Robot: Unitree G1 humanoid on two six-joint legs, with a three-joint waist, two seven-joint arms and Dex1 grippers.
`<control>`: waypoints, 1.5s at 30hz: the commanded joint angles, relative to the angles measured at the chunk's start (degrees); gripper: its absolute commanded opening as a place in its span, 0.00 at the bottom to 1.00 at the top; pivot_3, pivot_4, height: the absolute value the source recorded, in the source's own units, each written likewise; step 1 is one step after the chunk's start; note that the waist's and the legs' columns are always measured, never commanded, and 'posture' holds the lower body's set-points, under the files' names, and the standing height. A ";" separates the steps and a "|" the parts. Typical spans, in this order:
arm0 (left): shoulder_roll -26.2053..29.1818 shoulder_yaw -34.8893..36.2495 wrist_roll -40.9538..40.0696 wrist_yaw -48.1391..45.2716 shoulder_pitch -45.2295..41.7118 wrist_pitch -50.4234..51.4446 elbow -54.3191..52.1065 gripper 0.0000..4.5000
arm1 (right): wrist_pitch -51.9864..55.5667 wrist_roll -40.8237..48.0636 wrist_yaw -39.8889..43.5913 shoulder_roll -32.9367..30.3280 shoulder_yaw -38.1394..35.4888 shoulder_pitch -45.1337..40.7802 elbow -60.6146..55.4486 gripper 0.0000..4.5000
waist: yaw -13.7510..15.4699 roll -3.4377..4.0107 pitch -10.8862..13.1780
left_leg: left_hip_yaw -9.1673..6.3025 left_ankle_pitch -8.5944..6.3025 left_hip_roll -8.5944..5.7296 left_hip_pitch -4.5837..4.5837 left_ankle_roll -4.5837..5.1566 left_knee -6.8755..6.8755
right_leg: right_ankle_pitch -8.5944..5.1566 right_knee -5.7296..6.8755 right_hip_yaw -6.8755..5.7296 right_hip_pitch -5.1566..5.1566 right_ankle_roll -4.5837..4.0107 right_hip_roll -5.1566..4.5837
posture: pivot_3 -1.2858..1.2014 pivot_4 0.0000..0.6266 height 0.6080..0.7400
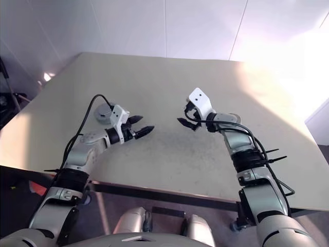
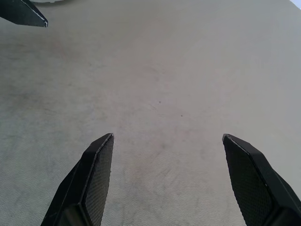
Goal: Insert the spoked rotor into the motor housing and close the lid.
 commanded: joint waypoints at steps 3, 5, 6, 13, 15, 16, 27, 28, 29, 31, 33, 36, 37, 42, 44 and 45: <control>-0.21 0.63 -0.47 -0.10 -0.85 -0.54 -1.46 0.96 | -0.73 0.13 -0.05 -0.33 -1.11 -1.11 -1.35 0.92 | 0.00 0.00 0.00 | 0.00 0.00 0.00 0.00 0.00 0.00 | 0.00 0.00 0.00 0.00 0.00 0.00 | 0.52 0.00 1.00; -0.35 0.54 -0.40 -0.09 -0.96 -0.58 -1.25 0.96 | -0.83 0.07 -0.08 -0.24 -1.07 -1.41 -0.87 0.92 | 0.00 0.00 0.00 | 0.00 0.00 0.00 0.00 0.00 0.00 | 0.00 0.00 0.00 0.00 0.00 0.00 | 0.52 0.00 1.00; -0.39 0.47 -0.34 -0.11 -1.08 -0.59 -1.16 0.96 | -0.89 0.00 -0.03 -0.29 -1.04 -1.56 -0.69 0.92 | 0.00 0.00 0.00 | 0.00 0.00 0.00 0.00 0.00 0.00 | 0.00 0.00 0.00 0.00 0.00 0.00 | 0.52 0.00 1.00; -0.24 0.55 -0.29 -0.39 -1.15 -0.68 -0.81 0.96 | -0.80 -0.21 -0.33 -0.57 -1.30 -1.27 -0.49 0.92 | 0.00 0.00 0.00 | 0.00 0.00 0.00 0.00 0.00 0.00 | 0.00 0.00 0.00 0.00 0.00 0.00 | 0.52 0.00 1.00; -0.08 0.75 -0.36 -0.47 -1.47 -0.62 -0.61 0.96 | -0.68 -0.15 -0.50 -0.47 -1.34 -0.81 -0.91 0.92 | 0.00 0.00 0.00 | 0.00 0.00 0.00 0.00 0.00 0.00 | 0.00 0.00 0.00 0.00 0.00 0.00 | 0.52 0.00 1.00; -0.03 0.82 -0.35 -0.46 -1.62 -0.63 -0.51 0.96 | -0.67 -0.13 -0.56 -0.44 -1.32 -0.62 -1.06 0.92 | 0.00 0.00 0.00 | 0.00 0.00 0.00 0.00 0.00 0.00 | 0.00 0.01 0.00 0.00 0.00 0.00 | 0.52 0.00 1.00; -0.19 2.00 -0.62 0.49 -2.71 -1.29 0.21 0.96 | -1.14 -0.39 -0.90 -0.14 -1.20 -1.50 0.64 0.92 | 0.00 0.00 0.00 | 0.00 0.00 0.00 0.00 0.00 0.00 | 0.00 0.01 0.00 0.00 0.00 0.00 | 0.52 0.00 1.00; -0.31 2.06 -0.67 0.57 -2.77 -1.25 0.20 0.96 | -1.23 -0.36 -0.97 -0.07 -1.25 -1.55 0.73 0.92 | 0.00 0.00 0.00 | 0.00 0.00 0.00 0.00 0.00 0.00 | 0.00 0.00 0.00 0.00 0.00 0.00 | 0.52 0.00 1.00; -0.43 2.07 -0.60 0.66 -2.85 -1.36 0.40 0.96 | -1.28 -0.32 -1.09 0.04 -1.31 -1.54 0.80 0.92 | 0.00 0.00 0.00 | 0.00 0.00 0.00 0.00 0.00 0.00 | 0.00 0.00 0.00 0.00 0.00 0.00 | 0.52 0.00 1.00; -0.59 2.07 -0.47 0.88 -3.08 -1.52 0.77 0.96 | -1.21 -0.30 -1.30 0.19 -1.36 -1.50 0.78 0.92 | 0.00 0.00 0.00 | 0.00 0.00 0.00 0.00 0.00 0.00 | 0.00 0.01 0.00 0.00 0.00 0.01 | 0.52 0.00 1.00; -0.74 2.22 -0.57 1.09 -3.43 -1.58 1.02 0.96 | -1.17 -0.30 -1.35 0.28 -1.35 -1.44 0.70 0.92 | 0.00 0.00 0.00 | 0.00 0.00 0.00 0.00 0.00 0.00 | 0.00 0.01 0.00 0.00 0.00 0.00 | 0.52 0.00 1.00; -0.71 2.28 -0.46 1.13 -3.90 -1.82 1.68 0.96 | -1.11 -0.30 -1.80 0.36 -1.49 -1.51 0.93 0.92 | 0.00 0.00 0.00 | 0.00 0.00 0.00 0.00 0.00 0.00 | 0.00 0.00 0.00 0.00 0.00 0.00 | 0.52 0.00 1.00; -0.67 2.30 -0.48 1.07 -4.03 -1.84 1.80 0.96 | -1.08 -0.26 -1.94 0.39 -1.54 -1.57 1.02 0.92 | 0.01 0.00 0.00 | 0.00 0.00 0.00 0.00 0.00 0.00 | 0.00 0.01 0.00 0.00 0.00 0.00 | 0.52 0.00 1.00; -0.79 2.25 -0.40 1.06 -4.77 -2.25 2.89 0.96 | -1.23 -0.26 -2.65 0.30 -1.74 -1.36 1.32 0.92 | 0.01 0.00 0.00 | 0.00 0.00 0.00 0.00 0.00 0.00 | 0.00 0.00 0.00 0.00 0.00 0.00 | 0.52 0.00 1.00; -0.97 2.15 -0.34 1.07 -5.06 -2.54 3.40 0.96 | -1.35 -0.28 -2.80 0.34 -1.65 -1.41 1.55 0.92 | 0.01 0.00 0.00 | 0.00 0.00 0.00 0.00 0.00 0.00 | 0.00 0.00 0.00 0.00 0.00 0.00 | 0.52 0.00 1.00; -1.03 2.15 -0.32 1.06 -5.21 -2.69 3.69 0.96 | -1.40 -0.31 -2.91 0.39 -1.59 -1.49 1.70 0.92 | 0.01 0.00 0.00 | 0.00 0.00 0.00 0.00 0.00 0.00 | 0.00 0.00 0.00 0.00 0.00 0.00 | 0.52 0.00 1.00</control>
